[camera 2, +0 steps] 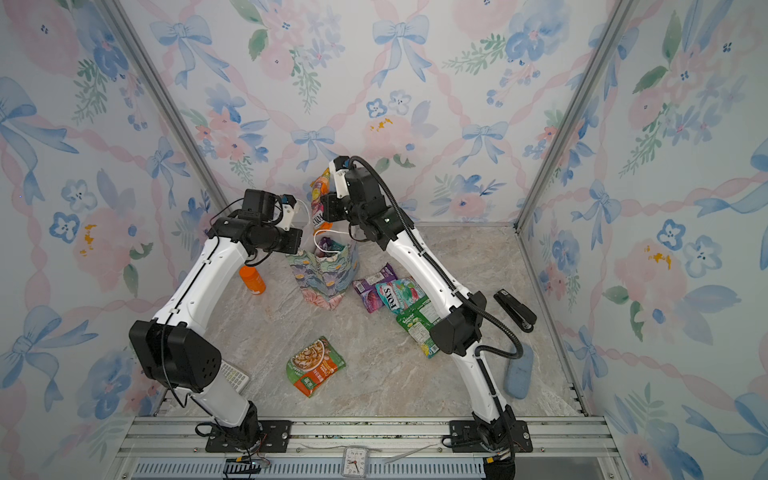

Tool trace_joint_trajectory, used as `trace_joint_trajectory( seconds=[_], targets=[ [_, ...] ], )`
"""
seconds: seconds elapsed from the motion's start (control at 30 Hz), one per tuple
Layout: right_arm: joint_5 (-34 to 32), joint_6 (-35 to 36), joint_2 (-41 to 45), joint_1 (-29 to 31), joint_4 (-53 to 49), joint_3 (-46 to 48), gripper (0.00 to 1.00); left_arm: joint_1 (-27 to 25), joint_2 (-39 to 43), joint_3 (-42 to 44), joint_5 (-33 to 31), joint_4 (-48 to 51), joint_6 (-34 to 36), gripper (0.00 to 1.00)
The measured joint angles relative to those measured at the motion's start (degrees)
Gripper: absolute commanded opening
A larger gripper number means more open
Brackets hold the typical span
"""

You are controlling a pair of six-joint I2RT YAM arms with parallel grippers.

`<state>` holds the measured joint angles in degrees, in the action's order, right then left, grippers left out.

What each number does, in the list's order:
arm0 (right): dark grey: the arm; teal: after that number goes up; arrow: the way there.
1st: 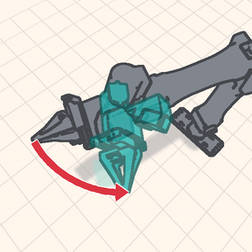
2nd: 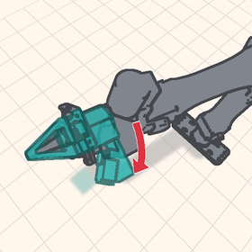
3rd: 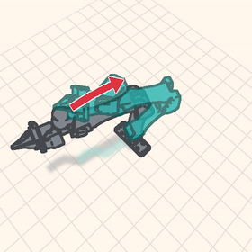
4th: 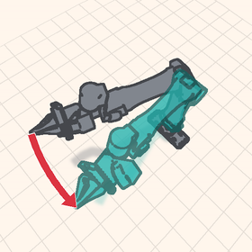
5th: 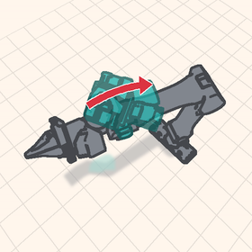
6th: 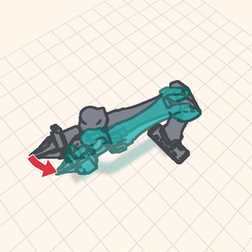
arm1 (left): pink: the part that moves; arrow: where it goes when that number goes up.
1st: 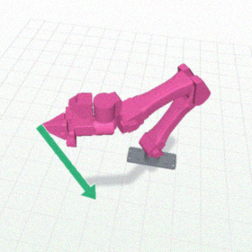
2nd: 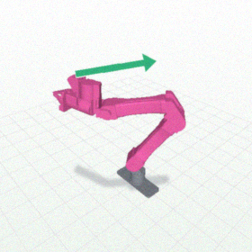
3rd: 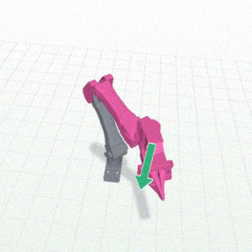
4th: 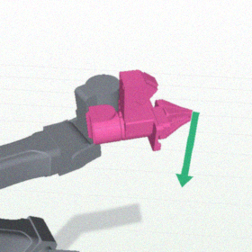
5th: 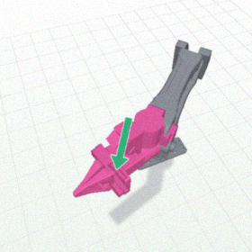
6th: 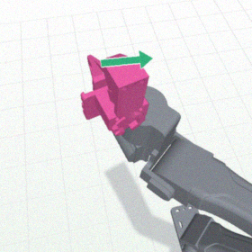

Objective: Place the snacks into the paper bag
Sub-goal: 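Lower the orange packet into the bag opening beside the left gripper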

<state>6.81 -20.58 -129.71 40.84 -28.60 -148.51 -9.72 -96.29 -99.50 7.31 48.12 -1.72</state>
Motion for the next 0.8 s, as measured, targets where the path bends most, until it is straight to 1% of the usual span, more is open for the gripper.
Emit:
trace_joint_trajectory(
  seconds=[0.23,0.47,0.63,0.8],
  targets=[
    [-1.07,0.09,-1.68,0.15,0.50,-0.02,0.00,0.00,0.13,0.02,0.00,0.17,-0.02,0.00],
    [-1.55,0.92,-1.62,0.26,0.72,0.85,0.00,0.00,0.13,0.02,0.00,0.24,-0.02,0.00],
    [-1.97,1.77,0.55,0.96,1.99,6.38,0.00,0.00,0.13,0.02,-0.02,0.26,0.00,0.00],
    [-2.19,1.75,5.70,1.81,4.37,14.53,0.00,0.00,0.13,0.04,0.00,0.28,-0.02,0.00]
  ],
)
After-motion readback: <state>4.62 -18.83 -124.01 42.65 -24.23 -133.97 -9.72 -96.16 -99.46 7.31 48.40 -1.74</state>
